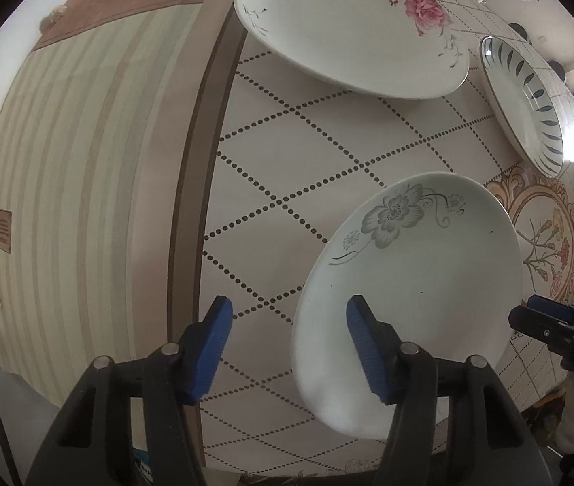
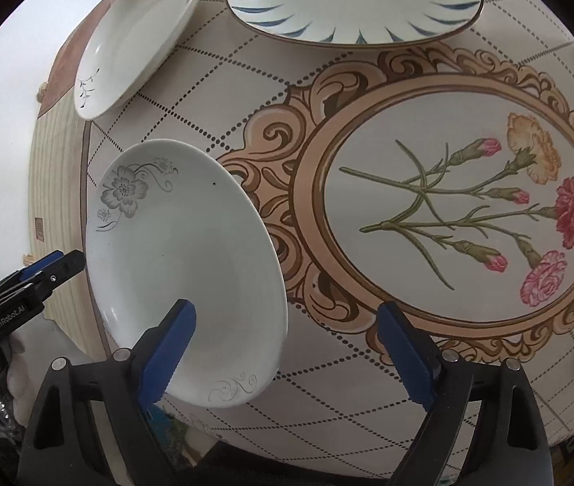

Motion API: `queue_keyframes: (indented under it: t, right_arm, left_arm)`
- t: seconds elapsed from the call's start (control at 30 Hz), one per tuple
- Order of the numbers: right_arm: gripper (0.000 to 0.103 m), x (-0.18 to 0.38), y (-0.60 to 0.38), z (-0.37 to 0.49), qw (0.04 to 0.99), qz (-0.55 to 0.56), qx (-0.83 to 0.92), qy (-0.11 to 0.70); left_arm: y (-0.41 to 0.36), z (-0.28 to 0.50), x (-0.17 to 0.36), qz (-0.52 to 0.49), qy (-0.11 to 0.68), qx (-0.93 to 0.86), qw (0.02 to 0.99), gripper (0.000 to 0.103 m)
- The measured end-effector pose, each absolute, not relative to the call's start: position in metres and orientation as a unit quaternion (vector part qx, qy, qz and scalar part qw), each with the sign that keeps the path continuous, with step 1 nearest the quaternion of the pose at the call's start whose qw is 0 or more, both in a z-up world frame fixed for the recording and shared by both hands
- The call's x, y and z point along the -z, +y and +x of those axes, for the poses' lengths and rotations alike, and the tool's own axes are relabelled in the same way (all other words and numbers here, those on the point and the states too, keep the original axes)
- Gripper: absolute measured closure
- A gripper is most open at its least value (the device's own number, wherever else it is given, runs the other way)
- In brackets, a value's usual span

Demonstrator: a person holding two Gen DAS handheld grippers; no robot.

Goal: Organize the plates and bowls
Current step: 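Close the left tool on the grey-flower plate rim while the right tool grips beside it, then carry the grey-flower plate with both tools onto the flower medallion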

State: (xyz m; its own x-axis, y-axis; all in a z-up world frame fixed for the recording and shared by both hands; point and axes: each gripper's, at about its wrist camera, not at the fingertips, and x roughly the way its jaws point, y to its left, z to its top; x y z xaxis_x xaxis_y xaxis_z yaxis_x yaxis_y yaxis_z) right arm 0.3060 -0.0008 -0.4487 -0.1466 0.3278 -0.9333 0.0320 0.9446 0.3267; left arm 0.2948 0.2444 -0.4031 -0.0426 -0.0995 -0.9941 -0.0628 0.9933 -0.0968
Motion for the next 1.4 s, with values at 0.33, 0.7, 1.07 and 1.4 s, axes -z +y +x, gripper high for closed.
queue_keyframes:
  t: [0.33, 0.7, 1.07, 1.4]
  right_arm:
    - [0.042, 0.473, 0.013, 0.322, 0.609, 0.171, -0.155, 0.759]
    - [0.083, 0.477, 0.009, 0.318, 0.617, 0.171, -0.129, 0.758]
    - [0.084, 0.472, -0.016, 0.313, 0.617, 0.212, -0.12, 0.748]
    - [0.084, 0.449, -0.067, 0.317, 0.631, 0.249, -0.102, 0.728]
  left_arm:
    - [0.244, 0.291, 0.429, -0.097, 0.725, 0.053, 0.68, 0.063]
    - [0.225, 0.273, 0.423, -0.093, 0.714, 0.032, 0.694, 0.077]
    - [0.19, 0.259, 0.397, -0.07, 0.714, 0.024, 0.696, 0.081]
    - [0.126, 0.274, 0.36, -0.043, 0.707, 0.051, 0.704, 0.081]
